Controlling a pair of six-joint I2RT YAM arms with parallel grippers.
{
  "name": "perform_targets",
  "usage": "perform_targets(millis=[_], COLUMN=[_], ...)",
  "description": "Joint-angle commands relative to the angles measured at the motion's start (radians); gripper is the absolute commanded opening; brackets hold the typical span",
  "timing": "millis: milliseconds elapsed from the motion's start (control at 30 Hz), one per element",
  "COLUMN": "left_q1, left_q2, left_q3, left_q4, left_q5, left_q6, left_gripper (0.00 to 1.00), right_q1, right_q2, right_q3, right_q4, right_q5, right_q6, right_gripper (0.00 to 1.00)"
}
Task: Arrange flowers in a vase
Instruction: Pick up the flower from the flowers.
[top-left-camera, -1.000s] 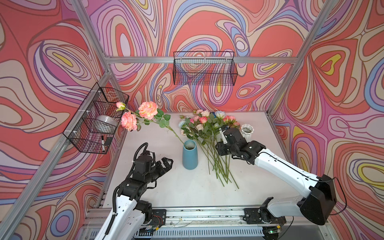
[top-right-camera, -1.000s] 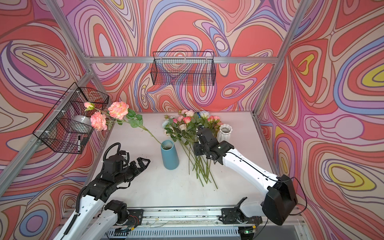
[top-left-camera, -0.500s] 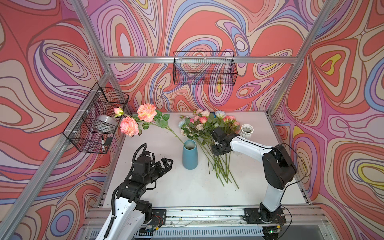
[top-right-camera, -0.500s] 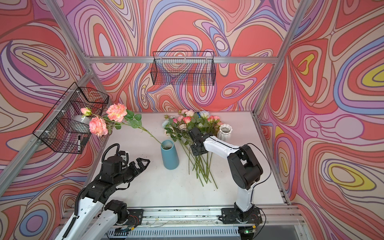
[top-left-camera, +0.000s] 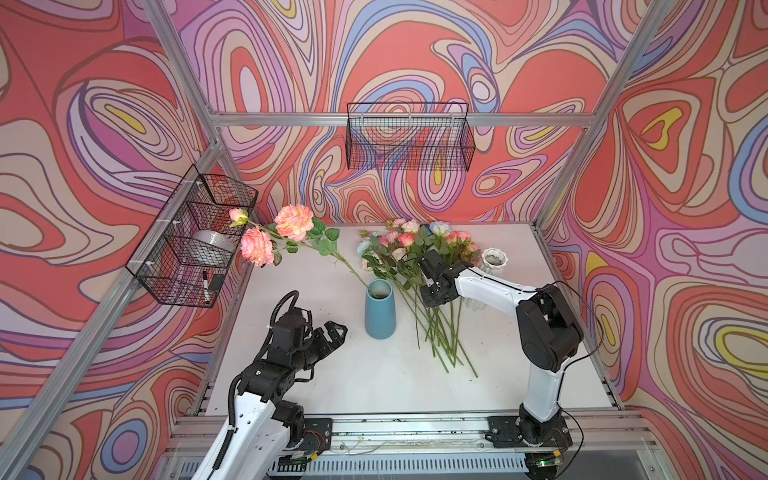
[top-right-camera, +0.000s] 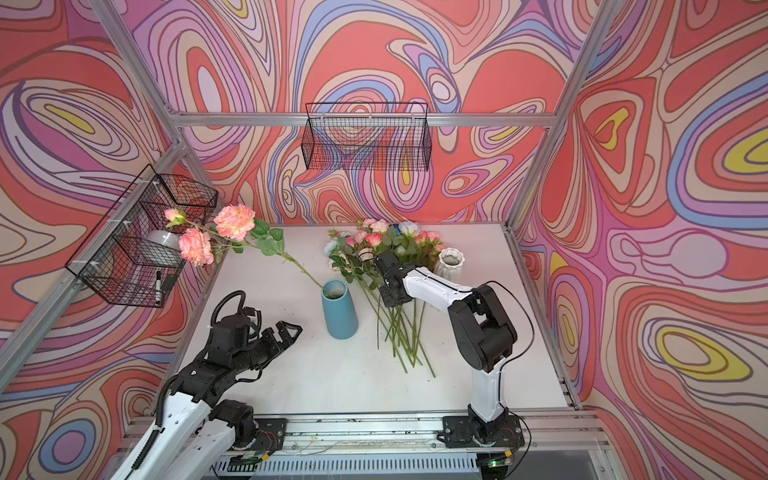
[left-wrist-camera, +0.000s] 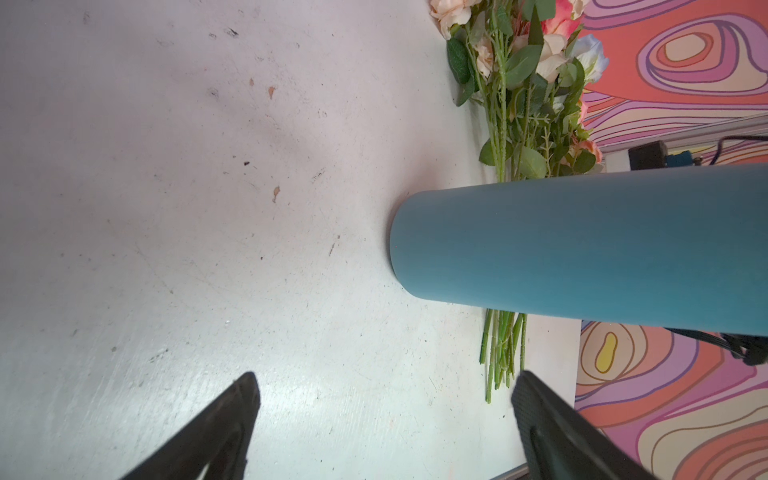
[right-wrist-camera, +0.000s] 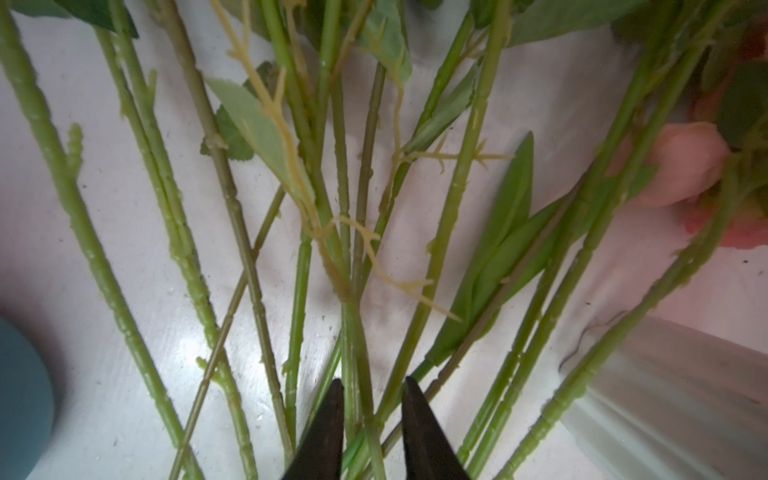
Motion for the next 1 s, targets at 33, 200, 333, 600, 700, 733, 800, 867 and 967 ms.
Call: perform_targets(millis=[33,200,333,600,700,733,800,867,967], left_q1=[0.006,0.006,0.006,0.006,0.006,0.006,0.006,0.006,0.006], left_q2=[0.012,0.018,0.015,0.004,-0.003,-0.005,-0.006,-0.006,-0.007], left_q3=[-0.016,-0.022,-0.016,0.008,0.022,0.025,0.025,0.065,0.08], left_q4=[0.009,0.013,0.01,-0.004,-0.015,-0.017,-0.026,-0.033,-0.042], left_q5=[0.001,0.002,0.002,0.008,0.002,0.001,-0.004,-0.009,-0.015], left_q6=[-0.003,-0.003,-0.005,-0.003,-0.002,-0.001,0.001,0.004,0.008], left_gripper=[0.97,0.97,0.97,0.97,0.97,0.97,0.97,0.97,0.97], right_q1=[0.001,0.001,0.001,0.001,0.0,0.001,0.001,0.001,0.002], right_q2=[0.042,0.049,-0.004,-0.248,-0.345,-0.375,-0.439,-0.506,-0.622], right_q3=[0.016,0.01,-0.011,-0.14,-0.199,-0.216,-0.246,-0.268,-0.287], right_q4=[0.005,0.004,0.016,0.07,0.086,0.085,0.094,0.098,0.118], right_q5=[0.001,-0.005,-0.043,-0.12,-0.166,-0.187,-0.216,-0.242,-0.271], right_q6=[-0.018,-0.024,-0.024,0.032,0.067,0.078,0.097,0.113,0.131], right_gripper=[0.21,0.13,0.0,0.0,0.0,0.0,0.0,0.0,0.0])
